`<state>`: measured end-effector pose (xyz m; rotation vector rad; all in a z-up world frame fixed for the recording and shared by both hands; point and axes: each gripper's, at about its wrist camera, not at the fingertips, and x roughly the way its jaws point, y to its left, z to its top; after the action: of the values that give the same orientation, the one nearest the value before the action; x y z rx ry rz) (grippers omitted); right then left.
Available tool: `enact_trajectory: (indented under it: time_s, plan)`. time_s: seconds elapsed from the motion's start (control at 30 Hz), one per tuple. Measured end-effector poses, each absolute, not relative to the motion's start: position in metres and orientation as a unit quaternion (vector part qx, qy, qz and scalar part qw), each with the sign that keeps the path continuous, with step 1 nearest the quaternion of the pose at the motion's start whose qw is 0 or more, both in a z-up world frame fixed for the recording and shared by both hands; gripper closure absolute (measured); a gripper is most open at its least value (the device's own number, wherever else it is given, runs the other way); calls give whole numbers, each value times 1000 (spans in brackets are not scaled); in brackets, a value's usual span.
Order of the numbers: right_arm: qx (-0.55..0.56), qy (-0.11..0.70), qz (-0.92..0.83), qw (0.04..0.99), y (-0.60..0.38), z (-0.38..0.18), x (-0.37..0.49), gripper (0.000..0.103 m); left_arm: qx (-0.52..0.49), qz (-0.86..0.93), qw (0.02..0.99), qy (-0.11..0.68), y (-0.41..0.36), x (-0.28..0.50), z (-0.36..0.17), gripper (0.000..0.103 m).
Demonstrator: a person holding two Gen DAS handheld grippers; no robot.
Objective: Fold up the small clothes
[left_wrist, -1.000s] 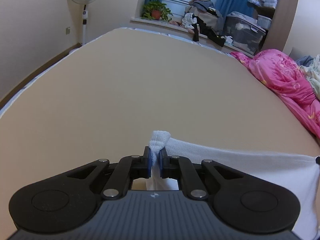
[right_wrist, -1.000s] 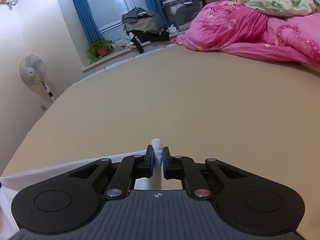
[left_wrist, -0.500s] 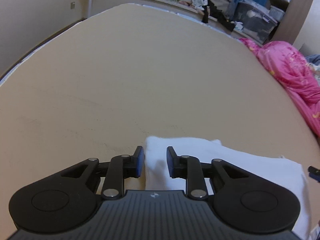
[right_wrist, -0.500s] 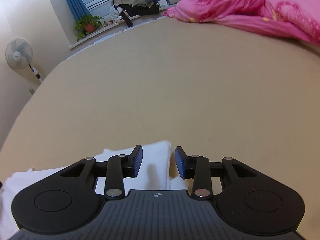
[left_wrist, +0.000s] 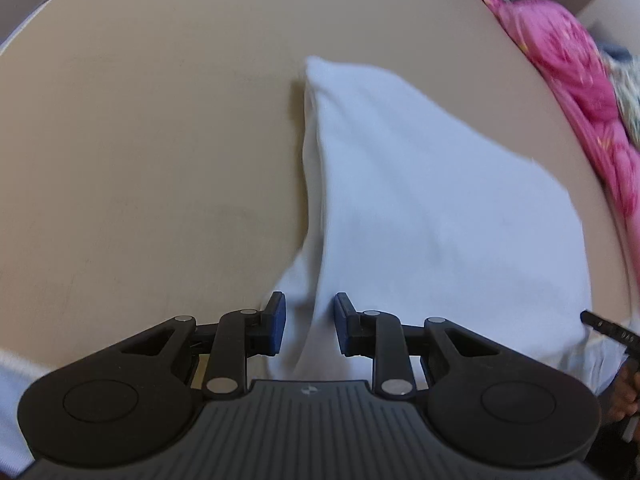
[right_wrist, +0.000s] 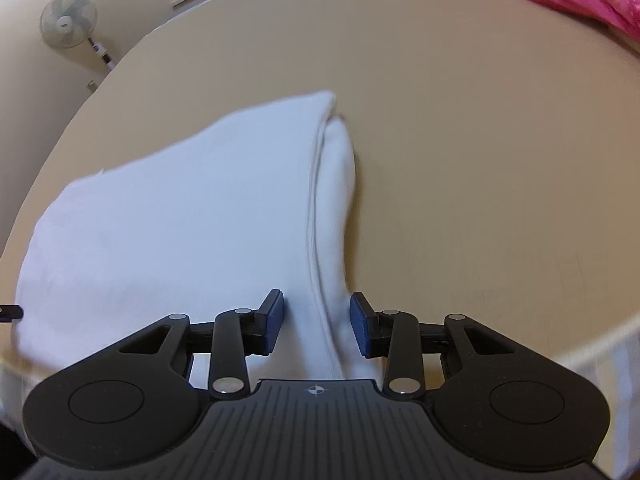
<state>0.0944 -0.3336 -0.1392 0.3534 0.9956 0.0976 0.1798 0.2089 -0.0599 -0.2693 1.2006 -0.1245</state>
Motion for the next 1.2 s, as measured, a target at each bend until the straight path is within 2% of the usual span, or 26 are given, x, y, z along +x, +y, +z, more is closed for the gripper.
enact_trajectory:
  time_s: [0.07, 0.13, 0.17, 0.2, 0.23, 0.4, 0.53, 0.67, 0.73, 0.77, 0.8, 0.87, 0.9, 0.93, 0.97, 1.2]
  plan:
    - [168, 480, 54, 859, -335, -144, 74, 65, -115, -71, 812, 568, 207, 168, -64, 75]
    - [161, 482, 55, 860, -339, -148, 64, 66, -90, -72, 816, 566, 201, 156, -67, 82]
    - [156, 478, 54, 862, -339, -149, 59, 74, -75, -69, 822, 561, 197, 152, -66, 91]
    - [151, 475, 54, 865, -338, -149, 55, 93, -69, -71, 827, 554, 195, 145, -66, 96]
    - [147, 470, 53, 869, -339, -148, 52, 100, -70, -74, 830, 549, 195, 145, -63, 96]
    - [208, 398, -1, 893, -373, -114, 36, 103, -121, -62, 845, 516, 208, 118, -42, 97]
    - [232, 426, -57, 873, -392, -127, 35, 103, -81, -23, 823, 561, 196, 132, -63, 96]
    - [241, 407, -29, 881, -384, -127, 39, 99, -130, -3, 826, 549, 211, 138, -63, 83]
    - [237, 393, 5, 889, -372, -122, 42, 89, -153, -9, 827, 540, 215, 140, -60, 80]
    - [230, 393, 20, 890, -364, -122, 46, 78, -160, -14, 828, 538, 215, 143, -59, 74]
    - [222, 399, 28, 889, -358, -124, 49, 74, -164, -15, 828, 536, 214, 145, -60, 63]
    - [203, 426, 36, 881, -346, -132, 60, 73, -168, -10, 830, 532, 212, 149, -61, 47]
    - [189, 440, 33, 877, -342, -138, 64, 75, -171, -8, 829, 532, 212, 148, -61, 43]
    - [173, 451, 26, 876, -338, -142, 66, 82, -175, -5, 828, 534, 211, 151, -62, 43]
    - [159, 455, 21, 876, -336, -144, 66, 96, -180, -2, 825, 536, 210, 154, -63, 43]
    - [174, 467, 11, 867, -348, -143, 65, 97, -183, 4, 815, 550, 205, 169, -75, 43]
